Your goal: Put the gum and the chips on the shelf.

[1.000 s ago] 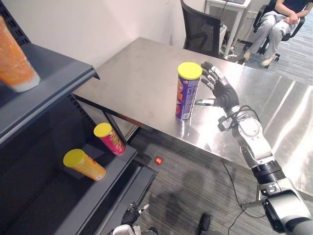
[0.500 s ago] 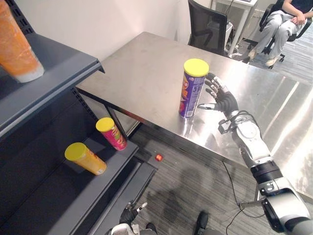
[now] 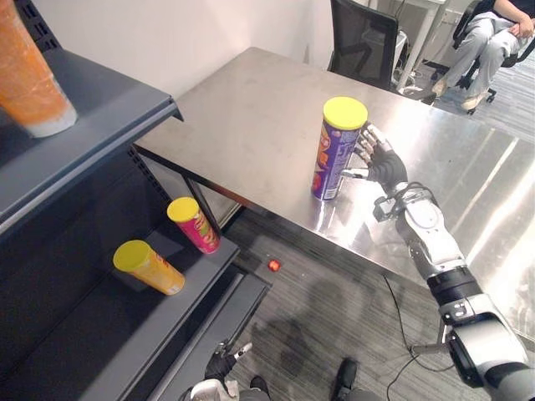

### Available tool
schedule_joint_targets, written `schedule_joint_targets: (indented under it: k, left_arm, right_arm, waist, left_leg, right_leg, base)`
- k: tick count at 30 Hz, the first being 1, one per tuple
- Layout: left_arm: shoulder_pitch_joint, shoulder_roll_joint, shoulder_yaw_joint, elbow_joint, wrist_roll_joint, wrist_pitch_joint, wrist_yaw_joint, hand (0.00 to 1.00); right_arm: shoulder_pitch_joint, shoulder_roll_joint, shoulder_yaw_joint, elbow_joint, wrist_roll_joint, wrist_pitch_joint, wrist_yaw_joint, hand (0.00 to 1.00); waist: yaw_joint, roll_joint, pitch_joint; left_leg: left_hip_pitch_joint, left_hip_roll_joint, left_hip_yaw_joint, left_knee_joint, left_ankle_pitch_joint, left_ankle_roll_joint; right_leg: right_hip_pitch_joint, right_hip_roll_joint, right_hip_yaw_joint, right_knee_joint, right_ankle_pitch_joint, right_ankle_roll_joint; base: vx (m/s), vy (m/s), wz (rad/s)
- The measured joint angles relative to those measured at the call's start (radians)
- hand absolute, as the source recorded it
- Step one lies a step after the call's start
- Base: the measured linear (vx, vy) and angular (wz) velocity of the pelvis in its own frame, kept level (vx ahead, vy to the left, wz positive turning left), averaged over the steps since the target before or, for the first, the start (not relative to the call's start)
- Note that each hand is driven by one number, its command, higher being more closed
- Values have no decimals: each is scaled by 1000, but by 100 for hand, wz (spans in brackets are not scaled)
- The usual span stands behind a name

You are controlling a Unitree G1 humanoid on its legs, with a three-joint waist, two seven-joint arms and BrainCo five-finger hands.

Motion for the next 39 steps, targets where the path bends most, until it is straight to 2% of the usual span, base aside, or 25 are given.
schedule_joint_targets:
  k: [7, 8, 16, 35, 39]
  left_arm:
    - [0, 0, -2, -7, -2, 0, 0, 0]
    - [-1, 1, -5, -7, -2, 0, 0, 0]
    - [-2, 5, -8, -6, -32, 0, 1, 0]
    - [-2, 5, -9, -7, -33, 0, 8, 0]
    - [-2, 5, -9, -8, -32, 0, 10, 0]
  right_arm:
    - [-81, 0, 12, 4, 0, 4, 0, 0]
    - [-93, 0, 12, 4, 0, 5, 0, 100]
    - [-158, 0, 50, 12, -1, 6, 0, 100]
    - [-162, 22, 50, 35, 0, 6, 0, 100]
    - [-91, 22, 40, -62, 0, 6, -4, 100]
  waist:
    - [3, -2, 6]
    - [4, -2, 6]
    - [8, -5, 8]
    - [11, -6, 8]
    - [10, -6, 8]
  left_leg:
    - [-10, 8, 1, 2, 1, 1]
    - [-14, 8, 0, 4, 1, 1]
    - [-29, 15, -12, 18, 1, 1]
    - [-24, 18, 7, 25, 0, 0]
    - [-21, 20, 11, 25, 0, 0]
  right_leg:
    - [-9, 0, 5, 0, 0, 0]
    - [-11, 0, 5, 0, 0, 0]
    - [-13, 2, -1, 0, 0, 0]
    - [-15, 5, 20, 0, 0, 0]
    - [-15, 7, 23, 0, 0, 0]
  base:
    - [0, 0, 0]
    - [0, 0, 0]
    - [-20, -22, 4]
    - [-19, -14, -2]
    - [0, 0, 0]
